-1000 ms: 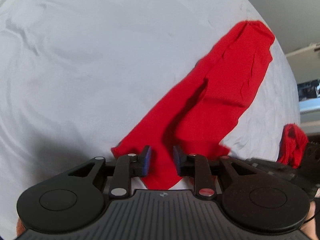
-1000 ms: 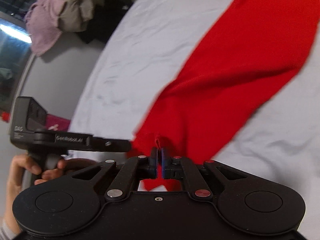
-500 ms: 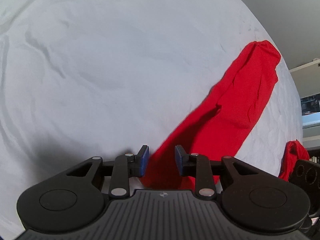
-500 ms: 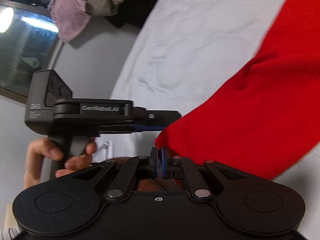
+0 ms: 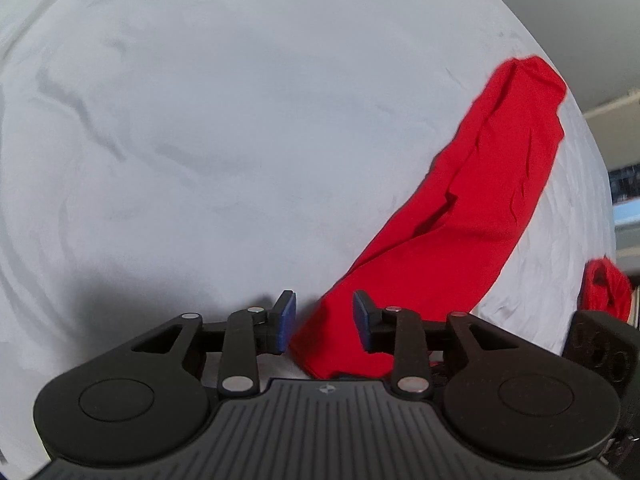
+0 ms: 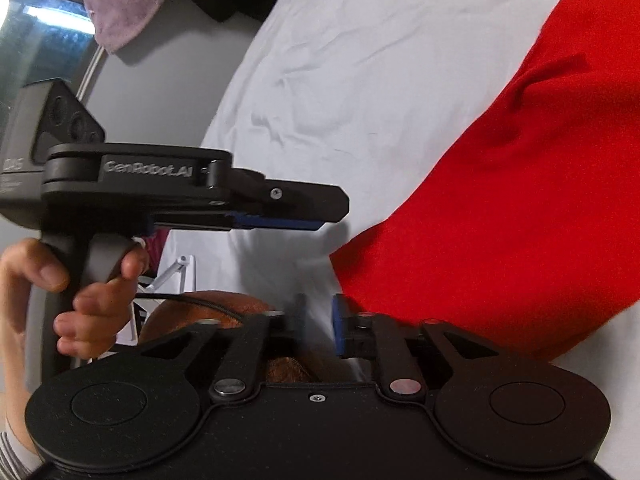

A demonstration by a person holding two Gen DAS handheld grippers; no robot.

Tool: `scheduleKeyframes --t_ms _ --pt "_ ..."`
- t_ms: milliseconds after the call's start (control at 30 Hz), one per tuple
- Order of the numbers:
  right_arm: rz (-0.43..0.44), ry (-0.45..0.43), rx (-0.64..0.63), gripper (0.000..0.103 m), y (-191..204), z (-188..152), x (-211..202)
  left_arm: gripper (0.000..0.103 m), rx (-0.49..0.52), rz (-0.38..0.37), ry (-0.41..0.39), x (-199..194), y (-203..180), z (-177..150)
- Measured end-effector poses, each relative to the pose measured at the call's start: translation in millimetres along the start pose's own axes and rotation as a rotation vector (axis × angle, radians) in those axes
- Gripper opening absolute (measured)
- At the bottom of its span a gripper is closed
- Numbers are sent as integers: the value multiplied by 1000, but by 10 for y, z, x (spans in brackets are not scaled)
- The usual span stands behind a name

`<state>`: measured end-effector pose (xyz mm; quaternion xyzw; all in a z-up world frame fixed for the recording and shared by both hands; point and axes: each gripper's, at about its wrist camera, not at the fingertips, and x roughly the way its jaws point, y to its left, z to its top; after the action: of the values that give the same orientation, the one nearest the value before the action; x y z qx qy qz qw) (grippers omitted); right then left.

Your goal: Fold clothes

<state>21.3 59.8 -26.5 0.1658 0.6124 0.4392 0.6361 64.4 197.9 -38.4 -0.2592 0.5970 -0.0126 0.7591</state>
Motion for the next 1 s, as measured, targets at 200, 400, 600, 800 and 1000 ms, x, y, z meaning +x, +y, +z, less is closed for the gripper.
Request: scheduleKeyframes --t_ms 200,400,600,800,1000 --pt "-85 -116 35 34 -156 -239 -482 37 127 60 48 137 -145 -9" --pt "-114 -201 282 34 -535 -452 -729 29 136 61 95 296 -192 -34" --pt "-65 -258 433 34 -756 -567 -711 25 113 53 108 373 -150 -48" --pt "-48 -266 507 29 -776 -581 -602 25 97 47 105 389 -112 -58" --pt "-50 -261 531 22 -775 -623 -556 25 116 64 103 389 -142 -76"
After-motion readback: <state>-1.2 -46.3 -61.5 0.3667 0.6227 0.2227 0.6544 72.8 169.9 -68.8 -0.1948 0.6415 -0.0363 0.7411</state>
